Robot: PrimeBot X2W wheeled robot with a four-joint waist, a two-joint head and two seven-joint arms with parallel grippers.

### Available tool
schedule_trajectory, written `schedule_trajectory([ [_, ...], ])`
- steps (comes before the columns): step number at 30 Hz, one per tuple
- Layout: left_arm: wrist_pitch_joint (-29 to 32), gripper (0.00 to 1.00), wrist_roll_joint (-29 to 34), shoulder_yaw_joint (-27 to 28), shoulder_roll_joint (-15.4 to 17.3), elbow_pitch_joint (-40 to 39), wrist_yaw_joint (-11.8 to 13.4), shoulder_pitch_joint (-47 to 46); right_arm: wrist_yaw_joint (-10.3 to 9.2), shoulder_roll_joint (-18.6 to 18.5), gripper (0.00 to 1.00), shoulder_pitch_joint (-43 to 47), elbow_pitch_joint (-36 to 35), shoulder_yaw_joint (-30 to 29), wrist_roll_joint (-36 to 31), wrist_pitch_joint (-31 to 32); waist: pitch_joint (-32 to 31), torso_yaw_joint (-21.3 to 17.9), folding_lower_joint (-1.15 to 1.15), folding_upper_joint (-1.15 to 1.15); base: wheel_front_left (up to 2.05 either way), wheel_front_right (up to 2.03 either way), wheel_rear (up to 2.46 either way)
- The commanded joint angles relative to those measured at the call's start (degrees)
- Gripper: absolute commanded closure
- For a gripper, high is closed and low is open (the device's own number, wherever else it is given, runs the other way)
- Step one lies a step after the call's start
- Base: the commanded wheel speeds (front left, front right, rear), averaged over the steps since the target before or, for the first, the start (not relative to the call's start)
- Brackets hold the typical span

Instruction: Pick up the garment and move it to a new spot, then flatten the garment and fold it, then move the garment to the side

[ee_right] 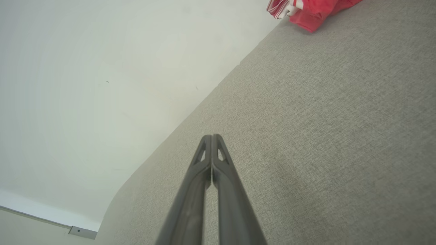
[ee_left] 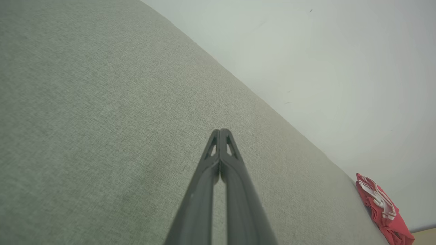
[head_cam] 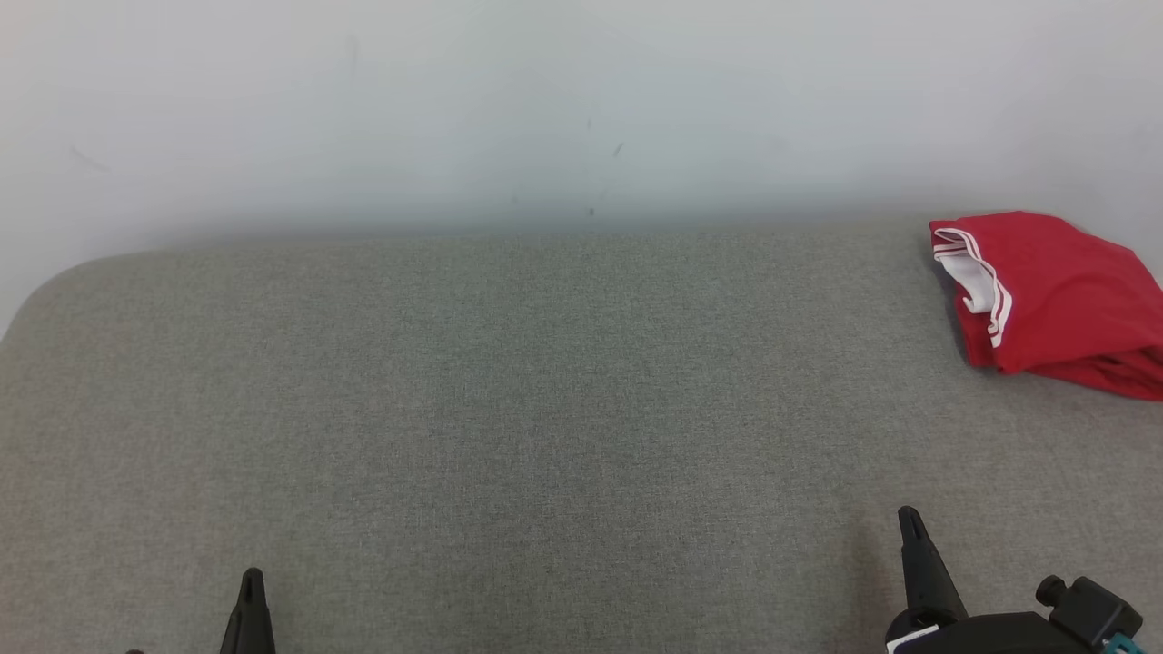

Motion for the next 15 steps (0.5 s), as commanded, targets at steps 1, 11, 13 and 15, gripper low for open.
schedule_trajectory([
  [1, 0.3, 1.0, -1.9, 0.3, 0.2, -0.5, -0.2, -1.6, -0.04, 0.1, 1.0, -1.4, -0.5, -0.3, 1.8, 0.4, 0.0, 0.0, 0.0, -0.01, 0.0, 0.0, 0.0],
  [11, 2.2, 1.0, -9.6, 0.6, 0.2, -0.1, -0.5, -2.7, -0.05, 0.4, 1.0, -2.3, -0.1, -0.9, 8.7, 2.3, 0.0, 0.0, 0.0, -0.01, 0.0, 0.0, 0.0],
  [13, 2.6, 1.0, -10.9, 0.6, 0.2, -0.1, -0.6, -2.9, -0.05, 0.4, 1.0, -2.5, -0.1, -1.1, 10.0, 2.7, 0.0, 0.0, 0.0, -0.01, 0.0, 0.0, 0.0],
  [15, 2.9, 1.0, -12.4, 0.7, 0.2, 0.0, -0.7, -3.0, -0.05, 0.5, 1.0, -2.7, 0.0, -1.2, 11.3, 3.0, 0.0, 0.0, 0.0, -0.01, 0.0, 0.0, 0.0],
])
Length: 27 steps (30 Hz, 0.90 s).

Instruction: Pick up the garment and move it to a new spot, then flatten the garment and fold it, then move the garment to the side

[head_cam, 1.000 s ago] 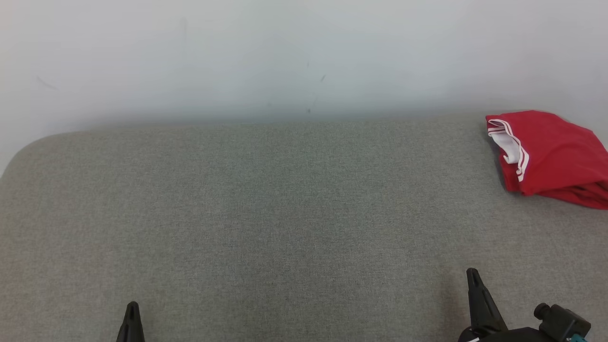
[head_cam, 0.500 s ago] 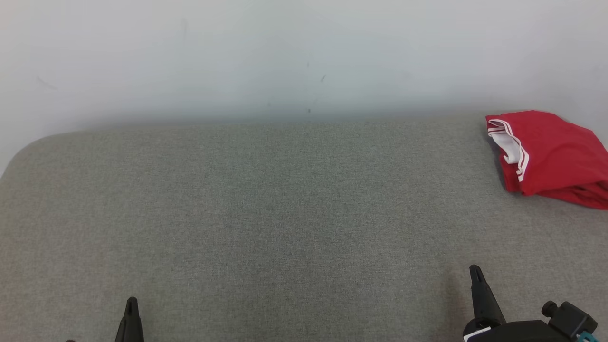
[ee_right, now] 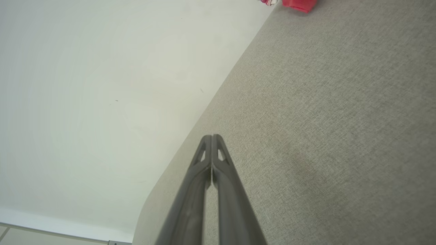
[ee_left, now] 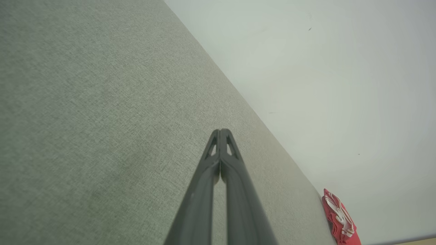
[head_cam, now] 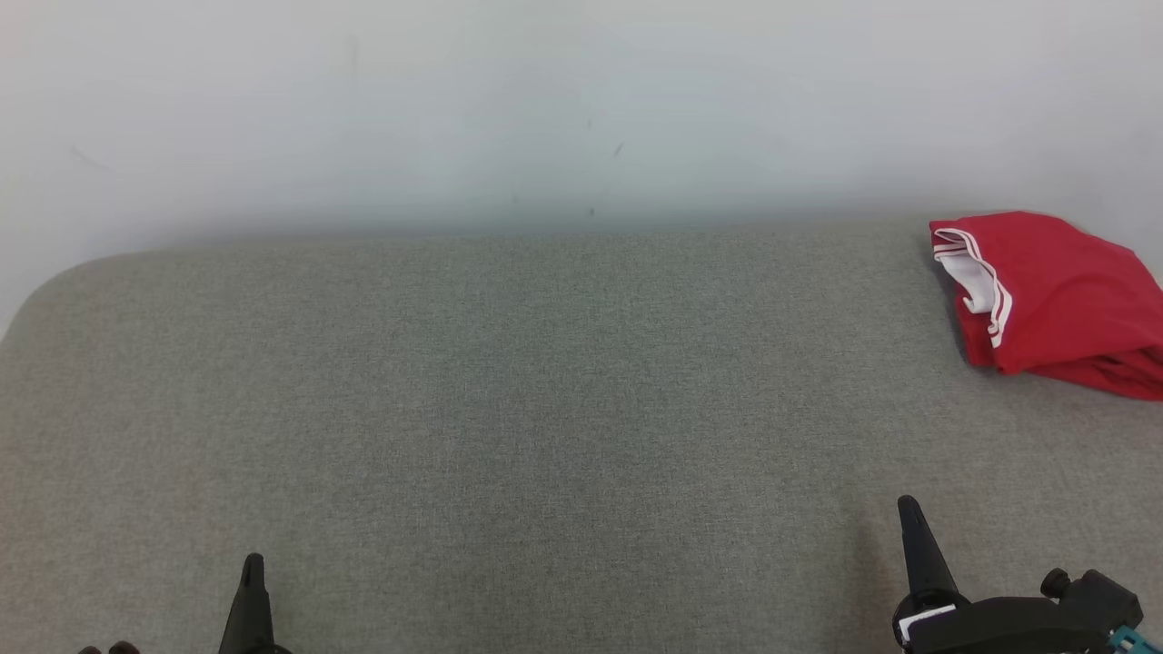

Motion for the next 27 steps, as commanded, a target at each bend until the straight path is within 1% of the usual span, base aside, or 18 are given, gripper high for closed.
schedule_trajectory([
  [1, 0.5, 1.0, -1.9, 0.3, 0.2, -0.4, -0.2, -1.3, -0.05, 0.2, 1.0, -1.2, -0.4, -0.3, 1.7, 0.4, 0.0, 0.0, 0.0, 0.0, 0.0, 0.0, 0.0],
  [11, 2.2, 1.0, -9.2, 0.5, 0.2, 0.0, -0.6, -2.3, -0.06, 0.5, 1.0, -2.1, 0.0, -0.9, 8.1, 2.2, 0.0, 0.0, 0.0, 0.0, 0.0, 0.0, 0.0],
  [27, 4.4, 1.0, -17.9, 0.8, 0.2, 0.5, -0.9, -3.6, -0.07, 0.8, 1.0, -3.2, 0.4, -1.7, 16.1, 4.6, 0.0, 0.0, 0.0, 0.0, 0.0, 0.0, 0.0],
])
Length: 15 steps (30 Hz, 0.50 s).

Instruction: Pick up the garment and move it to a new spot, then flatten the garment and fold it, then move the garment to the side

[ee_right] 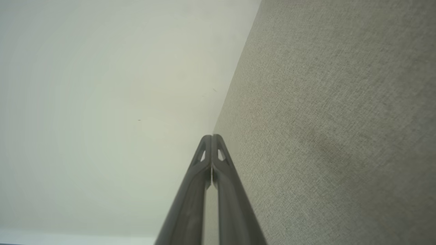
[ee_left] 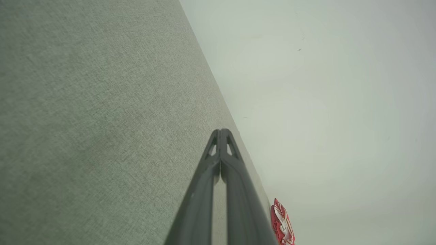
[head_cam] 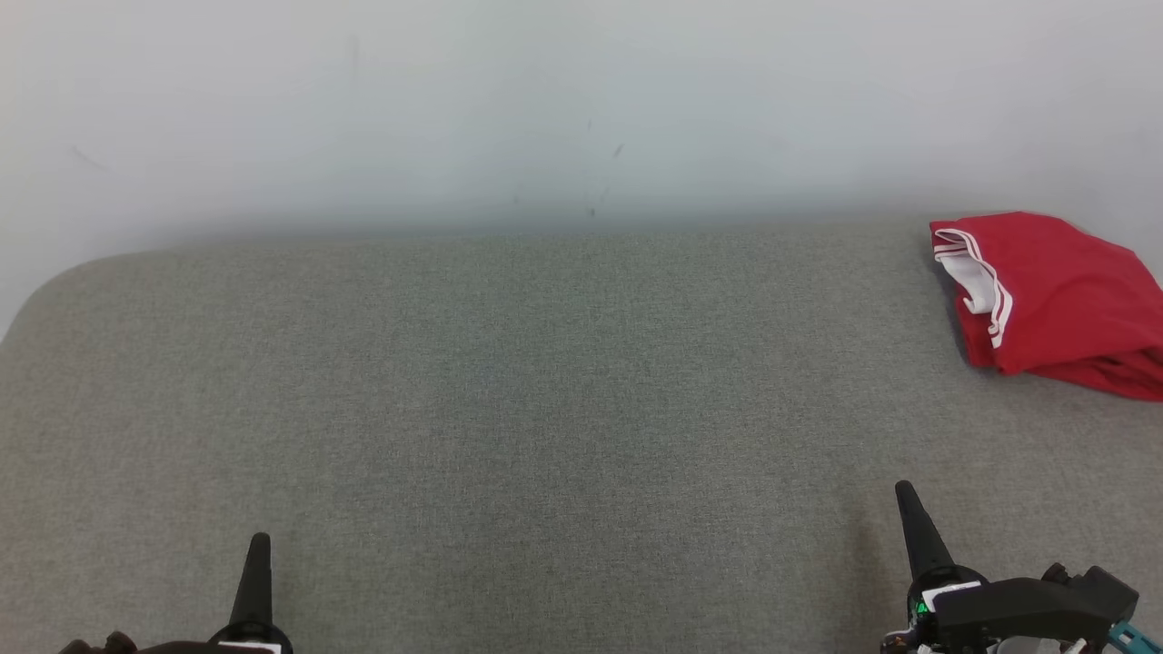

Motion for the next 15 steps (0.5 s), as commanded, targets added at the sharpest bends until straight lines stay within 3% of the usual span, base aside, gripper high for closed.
schedule_trajectory([
  [1, 0.4, 1.0, -1.6, 0.3, 0.2, -0.2, -0.2, -1.2, -0.08, 0.2, 1.0, -0.8, -0.2, -0.2, 1.6, 0.5, 0.0, 0.0, 0.0, 0.0, 0.0, 0.0, 0.0],
  [15, 2.2, 1.0, -8.8, 0.5, 0.2, 0.2, -0.6, -2.2, -0.09, 0.6, 1.0, -1.7, 0.2, -0.9, 8.1, 2.4, 0.0, 0.0, 0.0, 0.0, 0.0, 0.0, 0.0],
])
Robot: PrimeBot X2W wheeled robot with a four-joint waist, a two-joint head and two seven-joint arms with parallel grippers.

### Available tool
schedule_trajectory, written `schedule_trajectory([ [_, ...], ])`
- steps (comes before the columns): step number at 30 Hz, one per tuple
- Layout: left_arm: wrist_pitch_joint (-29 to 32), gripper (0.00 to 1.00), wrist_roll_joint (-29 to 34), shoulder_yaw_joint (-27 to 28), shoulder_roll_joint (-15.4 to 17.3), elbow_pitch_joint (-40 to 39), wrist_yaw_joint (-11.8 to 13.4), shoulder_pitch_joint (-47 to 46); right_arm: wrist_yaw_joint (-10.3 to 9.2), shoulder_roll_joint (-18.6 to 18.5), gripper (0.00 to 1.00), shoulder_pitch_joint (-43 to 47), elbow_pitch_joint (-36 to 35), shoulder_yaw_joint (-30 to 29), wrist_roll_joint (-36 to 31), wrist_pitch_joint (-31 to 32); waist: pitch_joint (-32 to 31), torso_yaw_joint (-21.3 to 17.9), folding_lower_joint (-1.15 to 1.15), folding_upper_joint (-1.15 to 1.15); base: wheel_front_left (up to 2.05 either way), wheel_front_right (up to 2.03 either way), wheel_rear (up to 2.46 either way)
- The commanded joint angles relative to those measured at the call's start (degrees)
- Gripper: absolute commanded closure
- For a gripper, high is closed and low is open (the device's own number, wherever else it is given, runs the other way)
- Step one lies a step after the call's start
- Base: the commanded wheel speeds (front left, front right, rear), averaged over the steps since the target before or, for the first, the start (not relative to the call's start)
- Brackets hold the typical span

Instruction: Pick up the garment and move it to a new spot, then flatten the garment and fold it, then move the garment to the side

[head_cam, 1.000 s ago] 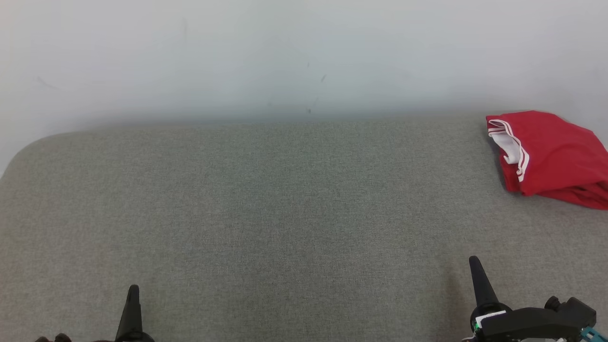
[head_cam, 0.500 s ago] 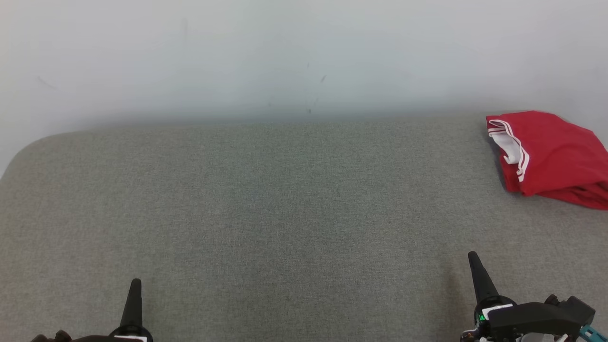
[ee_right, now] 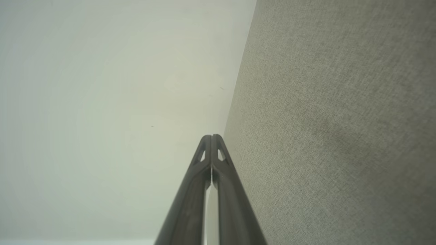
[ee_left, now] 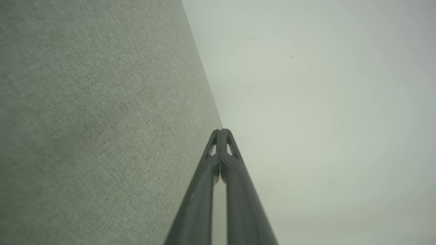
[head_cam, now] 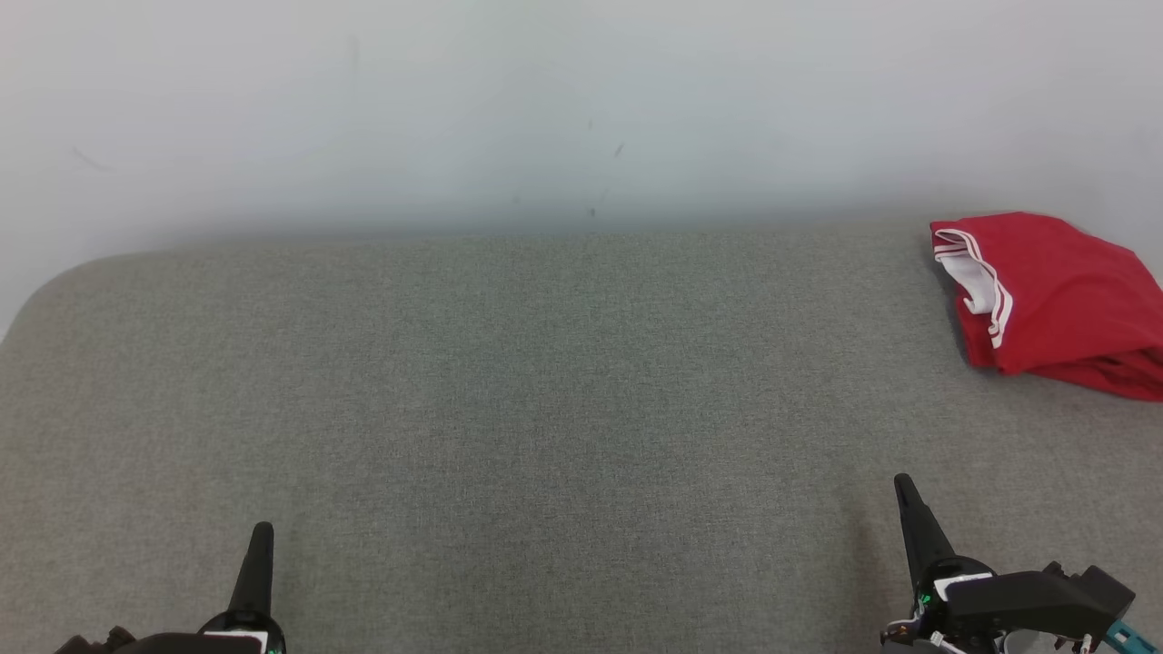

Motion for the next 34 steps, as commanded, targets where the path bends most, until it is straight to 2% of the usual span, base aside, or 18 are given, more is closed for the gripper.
schedule_trajectory([
  [1, 0.4, 1.0, -1.6, 0.2, 0.2, -0.1, -0.6, -1.1, -0.09, 0.3, 1.0, -0.8, -0.1, -0.2, 1.5, 0.4, 0.0, 0.0, 0.0, 0.0, 0.0, 0.0, 0.0],
  [25, 3.0, 1.0, -12.2, 0.6, 0.2, 0.5, -1.0, -2.5, -0.11, 0.8, 1.0, -1.9, 0.5, -1.2, 10.8, 3.2, 0.0, 0.0, 0.0, 0.0, 0.0, 0.0, 0.0],
  [34, 3.5, 1.0, -14.0, 0.7, 0.2, 0.6, -1.0, -2.8, -0.12, 0.9, 1.0, -2.2, 0.6, -1.4, 12.4, 3.7, 0.0, 0.0, 0.0, 0.0, 0.0, 0.0, 0.0],
])
